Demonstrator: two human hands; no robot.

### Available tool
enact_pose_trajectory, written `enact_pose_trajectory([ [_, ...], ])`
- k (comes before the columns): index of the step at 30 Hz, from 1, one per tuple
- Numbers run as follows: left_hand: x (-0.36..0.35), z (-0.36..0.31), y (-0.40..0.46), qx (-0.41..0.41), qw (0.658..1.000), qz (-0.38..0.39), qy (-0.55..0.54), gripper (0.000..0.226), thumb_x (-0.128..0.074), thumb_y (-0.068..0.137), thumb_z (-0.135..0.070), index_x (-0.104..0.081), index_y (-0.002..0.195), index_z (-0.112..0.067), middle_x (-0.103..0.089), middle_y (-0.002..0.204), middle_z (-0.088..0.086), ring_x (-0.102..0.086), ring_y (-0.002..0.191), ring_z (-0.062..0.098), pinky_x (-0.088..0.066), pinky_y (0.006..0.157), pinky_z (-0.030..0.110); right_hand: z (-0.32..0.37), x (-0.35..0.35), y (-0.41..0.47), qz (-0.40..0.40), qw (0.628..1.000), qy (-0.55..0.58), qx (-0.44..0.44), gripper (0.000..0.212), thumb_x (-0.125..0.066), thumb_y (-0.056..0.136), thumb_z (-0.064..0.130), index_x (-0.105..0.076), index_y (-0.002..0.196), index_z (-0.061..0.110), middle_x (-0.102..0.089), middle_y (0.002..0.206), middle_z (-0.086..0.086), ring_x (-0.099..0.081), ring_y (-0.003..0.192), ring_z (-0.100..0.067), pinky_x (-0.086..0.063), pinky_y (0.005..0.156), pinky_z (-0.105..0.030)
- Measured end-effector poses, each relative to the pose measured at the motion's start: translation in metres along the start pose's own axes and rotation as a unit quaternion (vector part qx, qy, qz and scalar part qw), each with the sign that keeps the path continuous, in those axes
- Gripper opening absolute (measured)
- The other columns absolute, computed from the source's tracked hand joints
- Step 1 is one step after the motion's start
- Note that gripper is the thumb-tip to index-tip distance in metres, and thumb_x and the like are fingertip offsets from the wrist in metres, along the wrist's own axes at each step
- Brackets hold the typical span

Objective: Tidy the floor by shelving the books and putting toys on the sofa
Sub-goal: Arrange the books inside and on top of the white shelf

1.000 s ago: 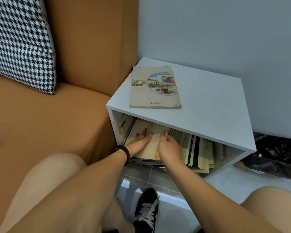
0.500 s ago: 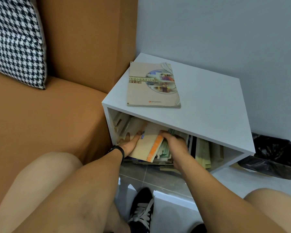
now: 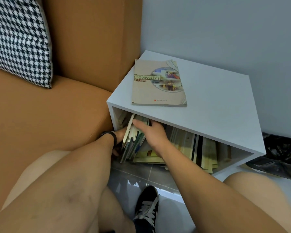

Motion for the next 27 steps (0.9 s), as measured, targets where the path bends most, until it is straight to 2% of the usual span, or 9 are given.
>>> enact_pose_trajectory([
  [3,0.005,-0.006,-0.019,-0.029,0.994,-0.010,0.102,0.041,-0.044,0.107,-0.015,-0.044,0.143,0.005,-0.060,0.129,0.022,-0.063,0.094,0.029,-0.046,0.091,0.032,0.000,0.007,0.000,0.015,1.000,-0.007,0.008,0.063,-0.076,0.083,0.052,-0.059,0.137,0.023,-0.061,0.132,0.010,-0.055,0.122,-0.011,-0.039,0.106,-0.030],
  [6,0.026,-0.011,-0.031,-0.055,0.966,-0.016,0.250,0.035,-0.054,0.103,-0.016,-0.056,0.136,-0.004,-0.064,0.131,0.016,-0.068,0.111,0.030,-0.059,0.087,0.033,0.008,0.017,0.000,0.022,0.999,0.013,-0.045,0.064,-0.063,0.083,0.062,-0.056,0.137,0.027,-0.056,0.136,0.010,-0.053,0.124,-0.015,-0.043,0.110,-0.039],
  [8,0.037,-0.007,-0.040,-0.074,0.981,0.010,0.177,0.030,-0.051,0.103,-0.021,-0.061,0.130,-0.013,-0.070,0.121,0.012,-0.070,0.107,0.030,-0.062,0.083,0.038,0.010,0.025,-0.003,0.049,0.996,0.053,-0.055,0.033,-0.051,0.101,0.045,-0.050,0.132,0.033,-0.052,0.131,0.009,-0.053,0.123,-0.020,-0.048,0.105,-0.040],
  [12,0.043,-0.010,-0.070,-0.266,0.952,-0.151,0.033,0.026,-0.048,0.100,-0.024,-0.061,0.122,-0.022,-0.068,0.112,0.006,-0.063,0.102,0.028,-0.055,0.085,0.042,-0.003,0.023,-0.008,0.082,0.986,0.127,-0.065,0.039,-0.043,0.108,0.027,-0.046,0.146,0.028,-0.051,0.137,0.009,-0.057,0.125,-0.020,-0.048,0.106,-0.043],
  [17,-0.005,-0.011,-0.071,-0.305,0.917,-0.219,0.137,0.083,-0.071,0.075,-0.049,-0.031,0.143,-0.024,-0.057,0.126,0.005,-0.062,0.107,0.030,-0.054,0.083,0.038,-0.021,0.013,-0.012,0.078,0.968,0.227,-0.072,0.038,-0.044,0.107,0.030,-0.052,0.144,0.028,-0.050,0.148,0.007,-0.057,0.122,-0.018,-0.050,0.099,-0.038],
  [20,-0.011,-0.010,-0.067,-0.263,0.880,-0.316,0.240,0.084,-0.074,0.076,-0.057,-0.031,0.139,-0.022,-0.053,0.131,0.009,-0.061,0.113,0.038,-0.052,0.079,0.039,-0.023,0.008,-0.015,0.080,0.963,0.245,-0.075,0.036,-0.048,0.105,0.035,-0.054,0.140,0.033,-0.050,0.147,0.009,-0.054,0.127,-0.018,-0.051,0.101,-0.039],
  [22,-0.004,-0.012,-0.068,-0.240,0.872,-0.337,0.262,0.072,-0.069,0.082,-0.052,-0.033,0.136,-0.022,-0.057,0.128,0.009,-0.062,0.110,0.038,-0.048,0.075,0.037,-0.019,0.005,-0.021,0.105,0.971,0.205,-0.071,0.040,-0.047,0.105,0.038,-0.052,0.144,0.032,-0.053,0.141,0.013,-0.051,0.131,-0.018,-0.045,0.109,-0.039],
  [24,0.003,-0.011,-0.069,-0.232,0.869,-0.347,0.265,0.065,-0.067,0.083,-0.049,-0.037,0.133,-0.023,-0.062,0.122,0.008,-0.064,0.107,0.037,-0.047,0.073,0.036,-0.015,0.008,-0.027,0.079,0.992,0.084,-0.043,0.037,-0.047,0.106,0.032,-0.057,0.140,0.025,-0.058,0.137,0.011,-0.054,0.124,-0.013,-0.046,0.099,-0.027],
  [27,0.010,-0.011,-0.069,-0.218,0.874,-0.350,0.256,0.065,-0.069,0.082,-0.050,-0.037,0.133,-0.024,-0.063,0.117,0.009,-0.064,0.105,0.038,-0.045,0.070,0.035,-0.025,0.041,-0.029,-0.148,0.980,-0.127,-0.028,0.032,-0.048,0.101,0.025,-0.068,0.123,0.017,-0.067,0.126,-0.005,-0.061,0.099,-0.019,-0.047,0.084,-0.029],
])
Point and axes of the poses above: each hand's wrist, its own y-axis towards the middle knuckle, its own x-axis out of the back of the hand, z = x × y, the point moved 2 cm from there along y, towards the middle knuckle
